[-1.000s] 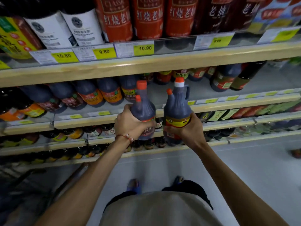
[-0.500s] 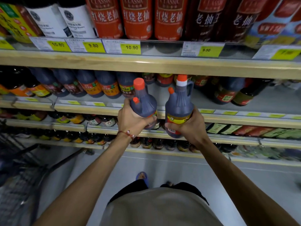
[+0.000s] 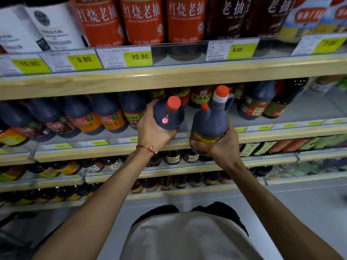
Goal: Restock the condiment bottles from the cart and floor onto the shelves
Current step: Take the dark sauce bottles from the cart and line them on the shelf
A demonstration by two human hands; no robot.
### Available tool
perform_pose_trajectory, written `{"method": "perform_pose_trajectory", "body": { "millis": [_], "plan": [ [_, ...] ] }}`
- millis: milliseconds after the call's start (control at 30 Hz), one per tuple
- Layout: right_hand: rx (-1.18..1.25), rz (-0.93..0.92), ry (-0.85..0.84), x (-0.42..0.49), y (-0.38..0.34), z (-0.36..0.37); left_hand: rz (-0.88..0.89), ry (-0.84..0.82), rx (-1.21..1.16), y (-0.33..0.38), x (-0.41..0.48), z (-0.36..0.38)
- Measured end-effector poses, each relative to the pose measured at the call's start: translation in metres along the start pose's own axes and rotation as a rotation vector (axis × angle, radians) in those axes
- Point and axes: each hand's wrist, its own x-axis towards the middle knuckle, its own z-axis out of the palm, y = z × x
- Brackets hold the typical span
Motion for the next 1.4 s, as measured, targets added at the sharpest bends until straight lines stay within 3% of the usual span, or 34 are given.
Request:
{"method": "perform_pose_trajectory", "body": {
  "millis": [367, 633, 900, 1067, 1267, 1400],
  "plan": [
    [0.035, -0.026, 0.056, 0.004, 0.017, 0.021, -0.035, -0.072, 0.034, -0.040, 0.050, 0.025],
    [0.028, 0.022, 0.049, 0.002, 0.013, 0.029, -0.125, -0.180, -0.107, -0.040, 0.064, 0.029],
    [0.064, 0.092, 0.045, -0.013, 0.001, 0.028, -0.193, -0.121, -0.243, -0.037, 0.031, 0.022],
    [0.081, 0.150, -0.039, -0.018, -0.011, 0.020, -0.418, -0.041, -0.435, -0.018, -0.007, 0.005],
    [0.165, 0.182, -0.131, -0.026, -0.024, 0.022, -0.433, -0.477, -0.485, -0.001, -0.039, -0.012],
    [0.269, 0.223, -0.313, -0.023, -0.027, 0.015, -0.419, -0.532, -0.528, 0.017, -0.060, -0.014]
  ]
}}
